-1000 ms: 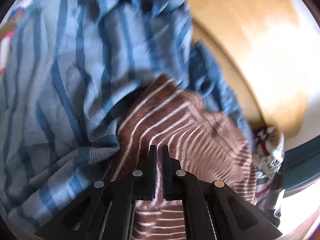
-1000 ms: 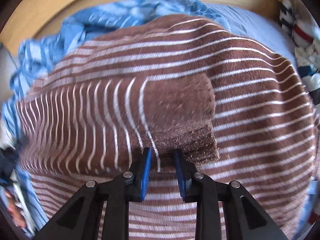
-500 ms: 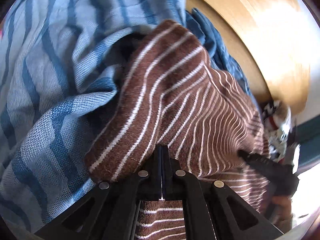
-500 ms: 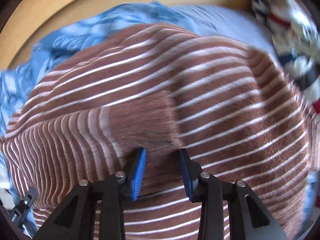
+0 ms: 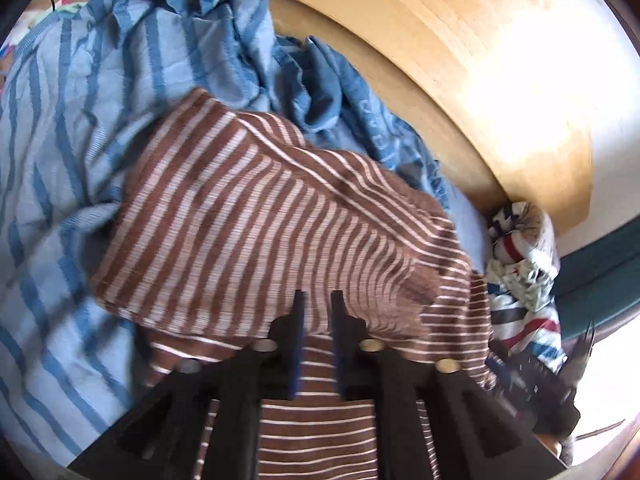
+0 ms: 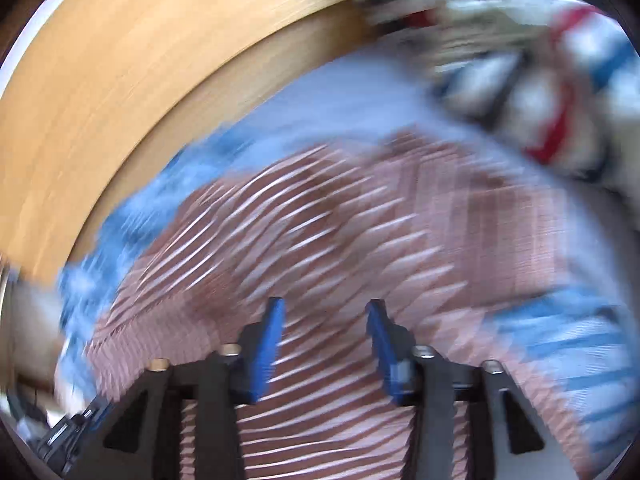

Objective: Fold clothes

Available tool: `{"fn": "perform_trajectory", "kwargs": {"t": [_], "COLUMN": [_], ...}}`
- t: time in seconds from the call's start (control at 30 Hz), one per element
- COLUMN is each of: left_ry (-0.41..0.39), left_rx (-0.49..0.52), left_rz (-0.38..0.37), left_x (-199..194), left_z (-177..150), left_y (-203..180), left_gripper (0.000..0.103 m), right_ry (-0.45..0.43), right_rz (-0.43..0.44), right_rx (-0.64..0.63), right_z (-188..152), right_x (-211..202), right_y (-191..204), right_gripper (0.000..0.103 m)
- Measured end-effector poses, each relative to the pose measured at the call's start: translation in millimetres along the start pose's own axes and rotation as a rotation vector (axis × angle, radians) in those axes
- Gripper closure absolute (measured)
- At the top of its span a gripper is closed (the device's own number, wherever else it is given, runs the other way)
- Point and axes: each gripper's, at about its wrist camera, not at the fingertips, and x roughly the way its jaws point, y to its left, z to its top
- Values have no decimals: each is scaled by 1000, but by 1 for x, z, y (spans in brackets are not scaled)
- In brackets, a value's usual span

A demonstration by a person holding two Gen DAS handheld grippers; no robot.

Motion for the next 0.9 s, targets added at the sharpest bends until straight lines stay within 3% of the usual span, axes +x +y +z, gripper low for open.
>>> {"fn": "perform_trajectory", "kwargs": {"t": [0.03,0.13,0.2,0.33,0.37,0.4,0.43,0.5,0.6,0.7,0.83,0.87,0.9], "left_ry": [-5,20,47,79,87,92,96,107,140,155,136,139,140], "left_rx": [-17,-37,-28,81,101,114,126,139,124,87,119,133,140], "left_rz": [-9,10,-3,80,93,108,124,194,286,327,395,407,409], "left_x": [7,45,60,87,94,101,107,123,146,162,170,171,172], "left_z": [0,-16,-30,-54,-58,-59,-59,-56,-53,-54,-59,-59,-59], "left_y": [-11,-49,-71,-113,-121,-126,-130,-132,-126,-119,-130,-132,-133], "left_gripper": [24,23,23,23,23,23,23,23,23,23,21,20,20], "right_ry": [-20,-37,18,123,126,108,89,31,-98,-186,-209,-215,-221], "right_rz": [-55,-122,-96,5,32,80,108,37,-55,-113,-81,-74,-66], "right_rx": [50,222,304,294,280,257,210,130,67,33,76,87,98], "right_z": [5,15,21,25,27,29,35,52,93,133,134,134,135], "right_x": [-9,-19,-5,34,39,43,44,32,4,-16,-30,-33,-36], "right_y": [-18,-89,-122,-141,-142,-139,-134,-128,-131,-138,-146,-148,-150], "right_gripper": [30,26,25,26,33,67,86,95,95,95,96,90,76]}}
